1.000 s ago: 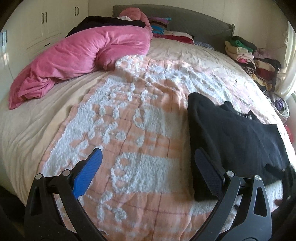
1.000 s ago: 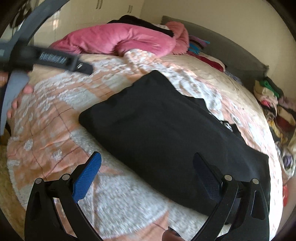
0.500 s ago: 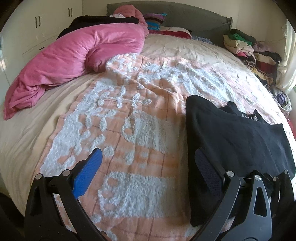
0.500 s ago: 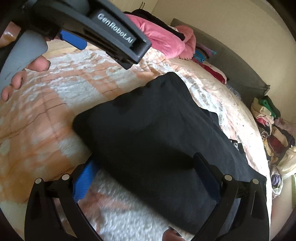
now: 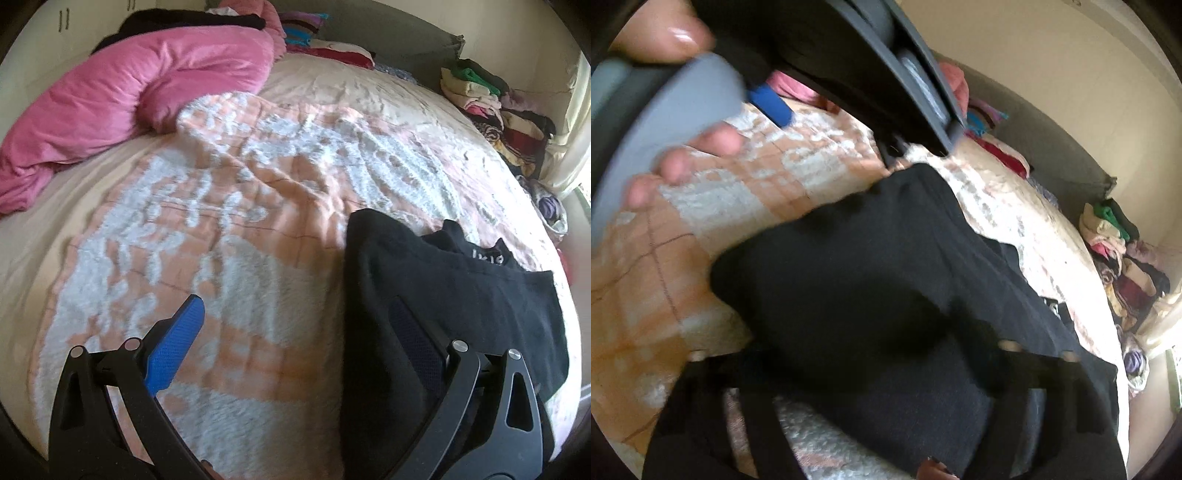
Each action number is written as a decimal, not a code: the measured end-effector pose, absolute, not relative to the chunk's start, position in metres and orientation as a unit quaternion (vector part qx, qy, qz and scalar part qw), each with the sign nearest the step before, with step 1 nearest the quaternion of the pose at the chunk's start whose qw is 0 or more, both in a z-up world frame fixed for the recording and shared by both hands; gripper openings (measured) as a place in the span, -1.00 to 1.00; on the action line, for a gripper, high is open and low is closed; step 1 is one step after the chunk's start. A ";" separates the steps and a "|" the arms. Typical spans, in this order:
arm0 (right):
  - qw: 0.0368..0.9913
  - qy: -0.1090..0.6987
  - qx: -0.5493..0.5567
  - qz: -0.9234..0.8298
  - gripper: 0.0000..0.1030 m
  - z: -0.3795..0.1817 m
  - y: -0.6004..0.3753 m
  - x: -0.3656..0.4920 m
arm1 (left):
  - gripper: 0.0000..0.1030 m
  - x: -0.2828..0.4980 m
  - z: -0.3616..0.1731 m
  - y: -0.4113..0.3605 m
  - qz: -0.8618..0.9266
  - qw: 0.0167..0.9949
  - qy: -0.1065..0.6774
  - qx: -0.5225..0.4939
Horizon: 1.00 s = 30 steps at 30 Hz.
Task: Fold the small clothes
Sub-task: 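Grasp the sweatshirt edge with the left tool while the right tool grasps beside it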
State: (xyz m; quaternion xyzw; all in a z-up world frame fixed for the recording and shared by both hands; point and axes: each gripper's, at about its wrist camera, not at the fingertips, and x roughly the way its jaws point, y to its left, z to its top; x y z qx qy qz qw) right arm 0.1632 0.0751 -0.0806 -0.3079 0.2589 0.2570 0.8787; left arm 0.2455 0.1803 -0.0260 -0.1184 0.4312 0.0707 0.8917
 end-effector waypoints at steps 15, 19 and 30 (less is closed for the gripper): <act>0.918 0.196 -0.227 0.260 -0.76 -0.042 0.032 0.139 | 0.80 0.273 -0.036 0.146 -0.012 0.865 0.464 -0.192; 0.930 0.184 -0.201 0.245 -0.77 -0.032 0.016 0.128 | -0.07 0.269 -0.023 0.122 -0.041 0.872 0.447 -0.194; 0.955 0.165 -0.134 0.205 -0.80 -0.014 -0.037 0.115 | -0.50 0.258 0.024 0.055 -0.073 0.897 0.412 -0.140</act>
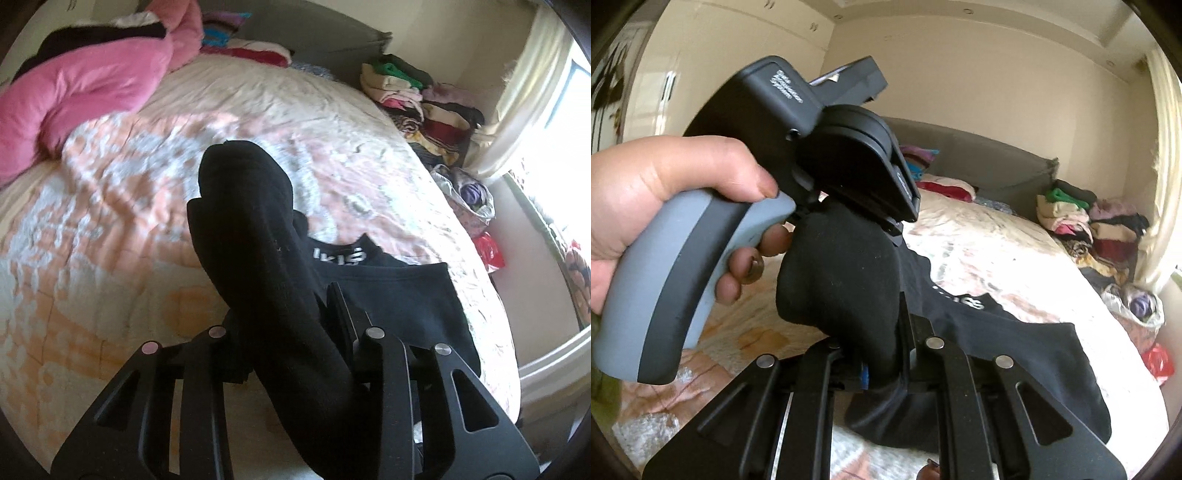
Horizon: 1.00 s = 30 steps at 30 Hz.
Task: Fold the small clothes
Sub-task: 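Grasp the sweatshirt edge with the left tool while the right tool grasps beside it, then lift the gripped edge with both tools and fold it over the other half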
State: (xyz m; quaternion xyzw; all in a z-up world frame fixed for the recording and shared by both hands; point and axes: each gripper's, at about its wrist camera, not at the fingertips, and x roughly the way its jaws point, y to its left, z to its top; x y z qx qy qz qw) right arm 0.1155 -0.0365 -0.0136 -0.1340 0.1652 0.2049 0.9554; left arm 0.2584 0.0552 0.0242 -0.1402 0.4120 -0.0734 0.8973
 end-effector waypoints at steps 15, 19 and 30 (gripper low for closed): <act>0.971 0.161 -0.077 0.158 -0.80 -0.004 -0.107 0.107 | -0.50 0.260 0.047 -0.027 -0.105 0.907 0.398 -0.089; 0.973 0.166 -0.066 0.147 -0.80 -0.006 -0.122 0.106 | -0.50 0.265 0.044 -0.048 -0.114 0.905 0.403 -0.079; 0.972 0.190 -0.042 0.131 -0.80 -0.019 -0.150 0.106 | -0.49 0.273 0.028 -0.089 -0.126 0.896 0.423 -0.048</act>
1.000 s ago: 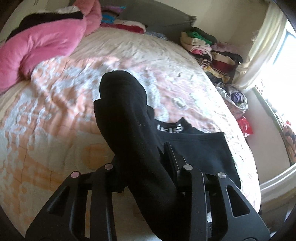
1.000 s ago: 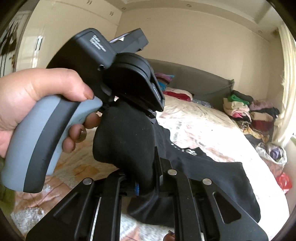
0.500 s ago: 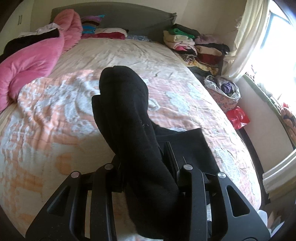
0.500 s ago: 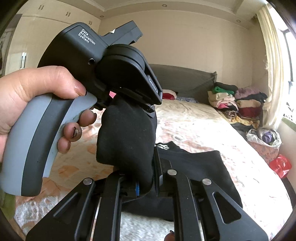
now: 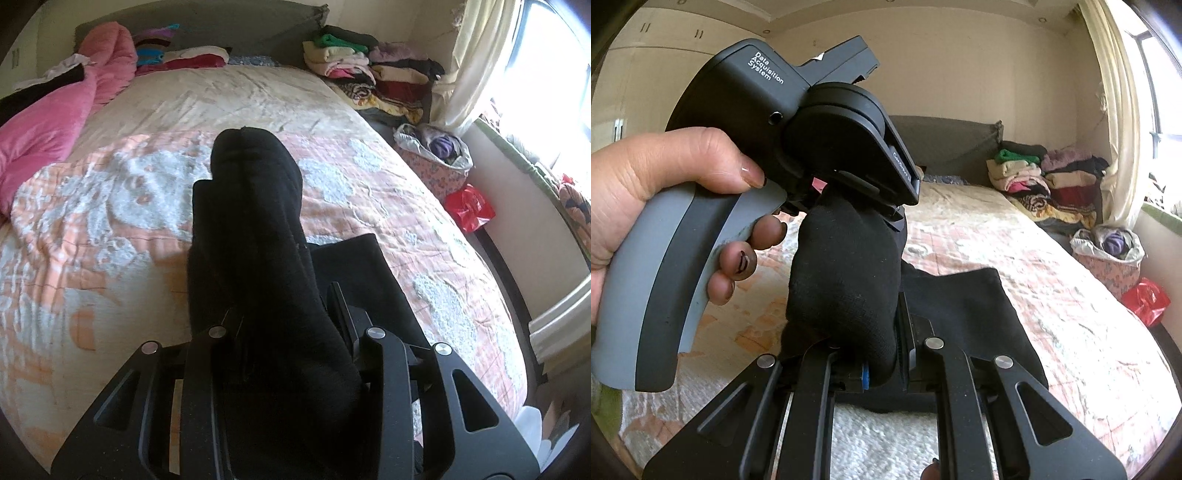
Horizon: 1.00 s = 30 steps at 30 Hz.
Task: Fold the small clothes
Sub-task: 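Lift the gripped edge with both tools and fold it over the other half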
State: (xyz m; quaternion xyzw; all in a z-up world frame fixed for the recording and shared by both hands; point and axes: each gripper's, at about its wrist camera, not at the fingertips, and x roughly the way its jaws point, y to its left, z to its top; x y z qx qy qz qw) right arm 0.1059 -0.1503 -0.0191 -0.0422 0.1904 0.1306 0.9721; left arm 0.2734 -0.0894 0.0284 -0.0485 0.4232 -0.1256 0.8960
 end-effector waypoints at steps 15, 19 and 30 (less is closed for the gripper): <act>0.962 0.246 0.011 0.121 -0.79 -0.039 -0.187 0.124 | -0.43 0.291 -0.002 -0.128 -0.140 0.877 0.457 -0.032; 0.957 0.262 0.030 0.120 -0.78 -0.043 -0.195 0.130 | -0.39 0.299 -0.010 -0.136 -0.147 0.871 0.468 -0.037; 0.912 0.341 0.176 0.145 -0.52 -0.069 -0.239 0.156 | 0.02 0.306 -0.014 -0.131 -0.178 0.850 0.485 -0.104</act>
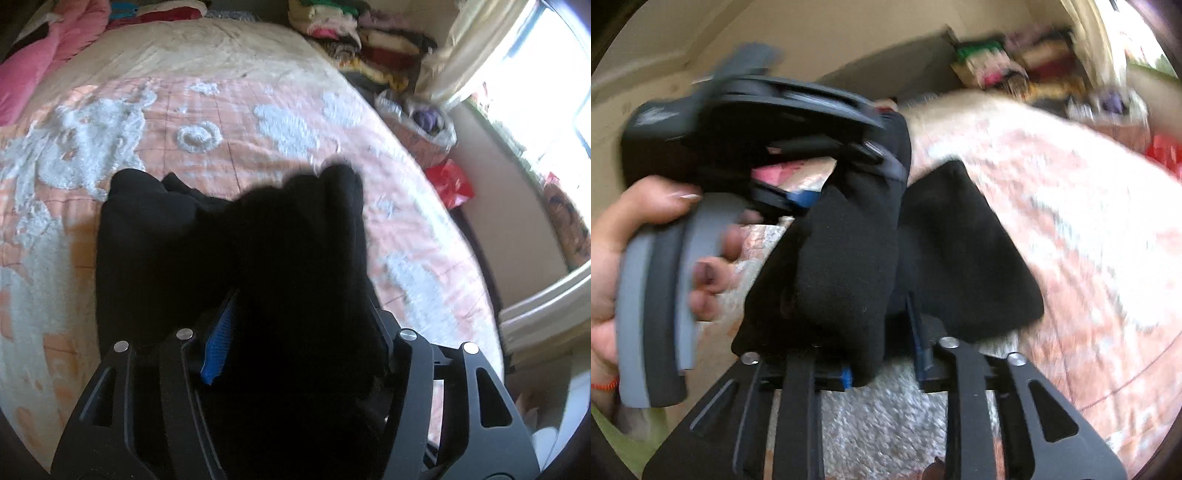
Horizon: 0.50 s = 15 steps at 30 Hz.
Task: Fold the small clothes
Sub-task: 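Lift the gripped edge with both tools and fold it over the other half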
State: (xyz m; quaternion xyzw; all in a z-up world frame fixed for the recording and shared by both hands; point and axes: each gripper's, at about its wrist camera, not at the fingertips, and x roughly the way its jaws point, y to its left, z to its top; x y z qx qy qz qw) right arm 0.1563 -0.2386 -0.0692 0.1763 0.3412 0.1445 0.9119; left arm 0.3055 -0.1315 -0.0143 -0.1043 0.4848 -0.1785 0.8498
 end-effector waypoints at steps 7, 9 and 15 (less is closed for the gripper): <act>0.869 0.375 0.264 0.186 -0.08 -0.074 -0.260 0.166 | 0.09 0.286 -0.008 -0.099 -0.155 0.873 0.452 -0.092; 0.860 0.379 0.280 0.194 0.10 -0.068 -0.265 0.172 | 0.10 0.280 -0.009 -0.088 -0.149 0.880 0.440 -0.095; 0.848 0.400 0.267 0.221 0.31 -0.060 -0.266 0.192 | 0.10 0.275 -0.006 -0.057 -0.205 0.867 0.410 -0.194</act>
